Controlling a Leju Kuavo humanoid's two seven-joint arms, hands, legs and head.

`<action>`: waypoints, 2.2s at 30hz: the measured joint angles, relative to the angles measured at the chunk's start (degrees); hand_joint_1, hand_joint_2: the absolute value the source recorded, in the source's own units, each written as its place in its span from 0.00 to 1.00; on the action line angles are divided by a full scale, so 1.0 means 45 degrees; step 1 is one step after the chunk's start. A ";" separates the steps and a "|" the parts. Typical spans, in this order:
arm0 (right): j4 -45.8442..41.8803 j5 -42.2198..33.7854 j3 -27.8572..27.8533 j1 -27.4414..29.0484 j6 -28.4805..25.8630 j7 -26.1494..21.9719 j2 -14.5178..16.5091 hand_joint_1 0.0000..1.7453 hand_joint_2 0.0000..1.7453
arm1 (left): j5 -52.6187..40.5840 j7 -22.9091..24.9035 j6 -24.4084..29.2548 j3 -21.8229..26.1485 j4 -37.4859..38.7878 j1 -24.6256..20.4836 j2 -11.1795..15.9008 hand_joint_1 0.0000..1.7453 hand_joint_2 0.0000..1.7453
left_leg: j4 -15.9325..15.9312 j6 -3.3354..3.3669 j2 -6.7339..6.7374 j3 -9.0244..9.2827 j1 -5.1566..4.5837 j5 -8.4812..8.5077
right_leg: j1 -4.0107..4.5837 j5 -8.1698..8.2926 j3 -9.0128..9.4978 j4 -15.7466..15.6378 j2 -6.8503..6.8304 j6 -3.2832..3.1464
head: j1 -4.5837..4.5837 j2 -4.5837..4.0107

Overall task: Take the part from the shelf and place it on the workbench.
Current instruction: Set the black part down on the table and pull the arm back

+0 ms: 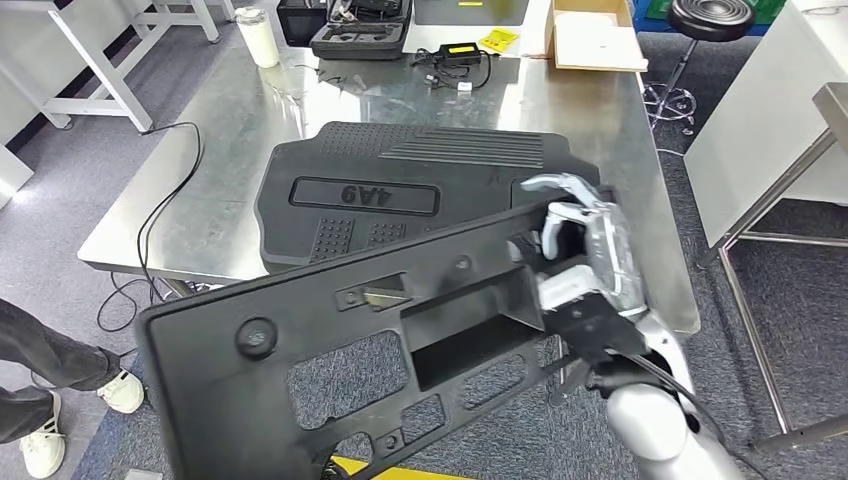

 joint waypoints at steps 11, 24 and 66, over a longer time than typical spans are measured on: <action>0.2142 0.0239 0.1406 -0.1558 0.0447 0.0102 0.1401 1.00 1.00 | -0.0350 0.0285 -0.0068 0.0000 -0.0035 -0.0234 0.0000 1.00 1.00 | 0.0000 -0.0001 0.0003 0.0001 -0.0001 0.0001 | -0.0001 0.0002 0.0002 -0.0001 0.0001 0.0000 | 0.0000 0.0000; 0.5408 -0.0400 0.2317 -0.3226 0.0674 -0.0006 0.3573 1.00 1.00 | -0.0650 0.0440 -0.0187 0.0000 -0.0135 -0.0388 -0.0032 1.00 1.00 | 0.0000 -0.0003 0.0004 0.0002 0.0011 0.0002 | 0.0013 0.0002 0.0003 -0.0002 0.0003 -0.0001 | -0.0001 -0.0001; 0.9171 -0.4255 0.5030 -0.7659 -0.4375 0.1161 0.5182 1.00 1.00 | -0.1940 0.0781 -0.0310 0.0029 -0.0192 -0.0524 -0.0359 1.00 1.00 | 0.0002 -0.0011 0.0011 0.0004 0.0012 0.0007 | 0.0014 0.0019 0.0003 -0.0014 0.0008 -0.0005 | -0.0004 0.0001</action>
